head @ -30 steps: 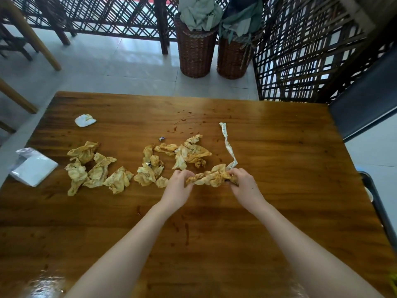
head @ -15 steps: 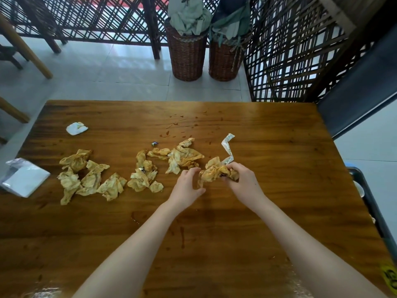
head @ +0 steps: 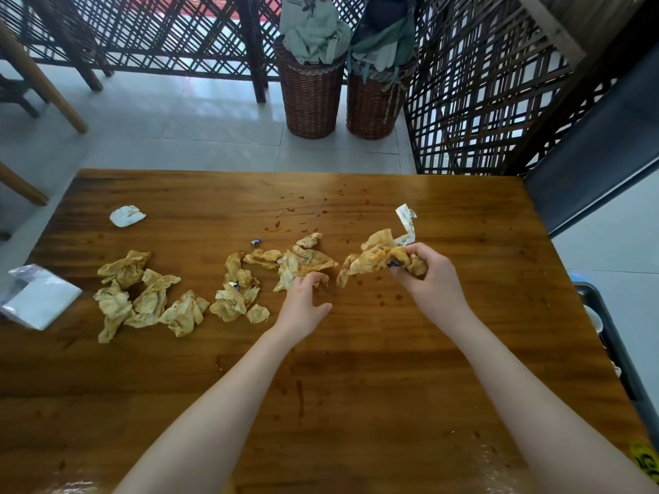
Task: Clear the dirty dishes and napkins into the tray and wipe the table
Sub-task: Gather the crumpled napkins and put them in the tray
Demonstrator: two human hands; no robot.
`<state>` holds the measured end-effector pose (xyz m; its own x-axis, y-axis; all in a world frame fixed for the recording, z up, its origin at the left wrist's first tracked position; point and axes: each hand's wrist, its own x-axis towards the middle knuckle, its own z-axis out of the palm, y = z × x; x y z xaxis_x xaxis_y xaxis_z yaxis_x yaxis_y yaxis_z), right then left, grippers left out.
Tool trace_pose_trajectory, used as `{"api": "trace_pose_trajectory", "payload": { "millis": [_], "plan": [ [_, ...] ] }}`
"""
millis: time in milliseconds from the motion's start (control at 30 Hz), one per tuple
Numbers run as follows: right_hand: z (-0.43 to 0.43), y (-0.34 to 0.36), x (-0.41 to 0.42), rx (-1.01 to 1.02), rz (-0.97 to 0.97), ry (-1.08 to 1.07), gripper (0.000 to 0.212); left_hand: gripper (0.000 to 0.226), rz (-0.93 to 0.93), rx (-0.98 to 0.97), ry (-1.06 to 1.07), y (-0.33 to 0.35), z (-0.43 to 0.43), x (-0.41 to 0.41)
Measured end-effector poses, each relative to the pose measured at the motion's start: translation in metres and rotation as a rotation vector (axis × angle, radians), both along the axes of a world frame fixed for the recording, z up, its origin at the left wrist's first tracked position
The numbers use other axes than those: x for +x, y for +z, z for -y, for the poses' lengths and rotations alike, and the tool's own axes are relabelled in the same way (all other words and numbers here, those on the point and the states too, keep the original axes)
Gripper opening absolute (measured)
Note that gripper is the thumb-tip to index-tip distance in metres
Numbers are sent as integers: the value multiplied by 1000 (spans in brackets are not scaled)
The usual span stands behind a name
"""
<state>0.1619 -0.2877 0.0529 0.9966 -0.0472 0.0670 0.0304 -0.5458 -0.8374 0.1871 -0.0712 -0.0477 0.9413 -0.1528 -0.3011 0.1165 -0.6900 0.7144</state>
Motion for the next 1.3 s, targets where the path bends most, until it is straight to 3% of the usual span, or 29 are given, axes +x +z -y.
{"api": "trace_pose_trajectory", "payload": {
  "millis": [200,567,633,733,867,1167,1300],
  "plan": [
    [10,-4,1,-5,-36,-41,22,66,75,259,-41,-11,-7,31],
    [34,-20,1,-18,-98,-158,25,109,-47,582,-415,-27,-3,109],
    [38,-22,-1,-21,-112,-174,24,103,-52,599,-439,-29,1,113],
    [39,-25,-2,-45,-143,-193,23,75,-13,555,-409,-32,2,108],
    [37,-27,-5,-62,-156,-197,25,44,20,401,-324,-37,1,87],
    [32,-21,-19,-63,-133,-176,19,45,122,320,-265,-25,-7,58],
    [32,-23,-26,-63,-134,-176,18,49,205,469,-191,-16,-16,48]
  ]
}}
